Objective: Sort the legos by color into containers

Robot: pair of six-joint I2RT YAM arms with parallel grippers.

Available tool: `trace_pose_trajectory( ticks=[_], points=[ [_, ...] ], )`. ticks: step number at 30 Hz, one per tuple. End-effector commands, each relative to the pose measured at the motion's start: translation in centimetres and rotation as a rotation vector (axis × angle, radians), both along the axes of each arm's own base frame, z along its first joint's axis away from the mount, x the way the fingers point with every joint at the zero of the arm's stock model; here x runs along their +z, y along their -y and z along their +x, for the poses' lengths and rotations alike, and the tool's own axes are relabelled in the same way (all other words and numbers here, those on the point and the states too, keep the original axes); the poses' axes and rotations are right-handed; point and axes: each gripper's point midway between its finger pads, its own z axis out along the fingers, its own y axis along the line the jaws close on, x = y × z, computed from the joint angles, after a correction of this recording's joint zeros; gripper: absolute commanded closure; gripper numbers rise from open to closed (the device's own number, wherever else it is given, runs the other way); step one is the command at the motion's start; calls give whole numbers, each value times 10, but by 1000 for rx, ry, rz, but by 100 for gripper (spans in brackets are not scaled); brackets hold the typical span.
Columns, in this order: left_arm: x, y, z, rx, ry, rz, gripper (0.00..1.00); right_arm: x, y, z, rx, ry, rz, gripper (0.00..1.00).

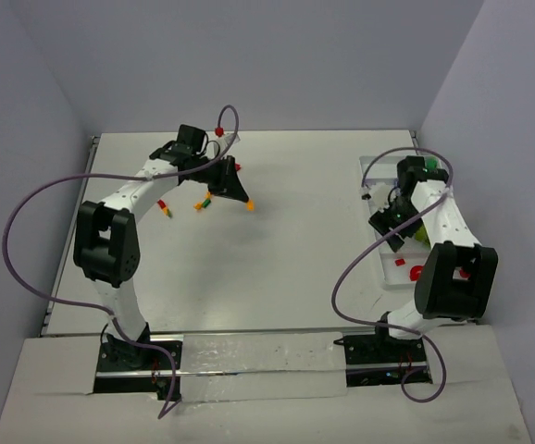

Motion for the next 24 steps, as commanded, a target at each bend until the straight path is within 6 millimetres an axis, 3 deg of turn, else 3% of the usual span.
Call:
trace_pose_trajectory(
  ticks=[1, 3, 5, 6, 7, 8, 12, 14, 17, 24],
  points=[
    [52, 8, -11, -41, 26, -220, 100, 54, -56, 32, 67, 191, 140, 33],
    [67, 10, -17, -52, -7, -335, 100, 81, -110, 54, 131, 310, 289, 35],
    [77, 11, -20, -58, -40, -417, 100, 96, -154, 64, 174, 345, 420, 36],
    [82, 12, -23, -43, -112, -455, 100, 107, -186, 67, 197, 359, 529, 36],
    [85, 13, -28, -55, -132, -487, 100, 114, -201, 71, 195, 368, 591, 36],
    [84, 12, -37, -75, -166, -518, 100, 121, -231, 70, 211, 353, 666, 37],
    [103, 10, -53, -139, -86, -613, 100, 136, -306, 53, 271, 193, 931, 41],
    [105, 8, -58, -171, -37, -623, 100, 140, -328, 44, 269, 93, 1040, 43],
    [104, 6, -64, -205, 3, -623, 100, 149, -346, 35, 257, -27, 1177, 46],
    [109, 9, -74, -239, 41, -626, 100, 157, -362, 38, 199, -167, 1308, 51]
  ],
)
